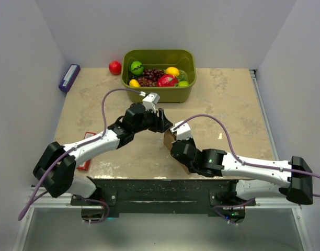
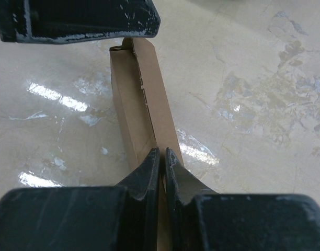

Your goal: Fold the paper box

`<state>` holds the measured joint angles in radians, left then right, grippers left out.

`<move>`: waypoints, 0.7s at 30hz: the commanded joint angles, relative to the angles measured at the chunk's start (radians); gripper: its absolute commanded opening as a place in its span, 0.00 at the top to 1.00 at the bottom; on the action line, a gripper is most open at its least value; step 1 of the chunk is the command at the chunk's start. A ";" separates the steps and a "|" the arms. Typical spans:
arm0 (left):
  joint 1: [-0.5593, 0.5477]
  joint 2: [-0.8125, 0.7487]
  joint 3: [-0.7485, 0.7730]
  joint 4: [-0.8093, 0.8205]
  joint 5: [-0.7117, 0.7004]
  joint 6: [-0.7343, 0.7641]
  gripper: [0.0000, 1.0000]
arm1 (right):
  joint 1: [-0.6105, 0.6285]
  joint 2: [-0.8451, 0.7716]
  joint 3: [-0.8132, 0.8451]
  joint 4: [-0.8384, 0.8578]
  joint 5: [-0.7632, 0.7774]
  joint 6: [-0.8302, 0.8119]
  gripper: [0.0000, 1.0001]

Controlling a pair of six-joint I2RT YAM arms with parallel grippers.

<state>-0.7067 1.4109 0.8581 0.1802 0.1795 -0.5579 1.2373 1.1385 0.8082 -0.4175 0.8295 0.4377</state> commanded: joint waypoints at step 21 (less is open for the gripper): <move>0.012 0.068 -0.177 0.169 0.057 -0.065 0.55 | 0.010 0.043 0.003 -0.049 -0.009 0.050 0.92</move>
<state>-0.7006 1.4696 0.7303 0.3805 0.2359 -0.6262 1.2434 1.1595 0.8097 -0.4191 0.8448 0.4404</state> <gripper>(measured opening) 0.465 0.087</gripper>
